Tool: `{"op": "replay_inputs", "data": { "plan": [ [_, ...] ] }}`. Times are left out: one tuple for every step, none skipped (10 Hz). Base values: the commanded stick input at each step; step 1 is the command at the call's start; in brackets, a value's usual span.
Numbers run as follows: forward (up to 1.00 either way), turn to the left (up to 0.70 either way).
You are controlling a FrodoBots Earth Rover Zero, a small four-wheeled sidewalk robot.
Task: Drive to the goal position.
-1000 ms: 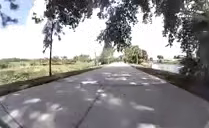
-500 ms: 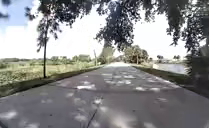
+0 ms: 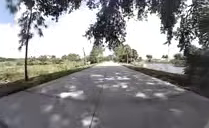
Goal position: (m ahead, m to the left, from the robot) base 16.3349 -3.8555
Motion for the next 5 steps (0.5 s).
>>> {"op": "replay_inputs", "data": {
  "plan": [
    [0.85, -0.03],
    [0.85, -0.23],
    [0.85, -0.34],
    [0.85, -0.25],
    [0.85, 0.00]
  ]
}}
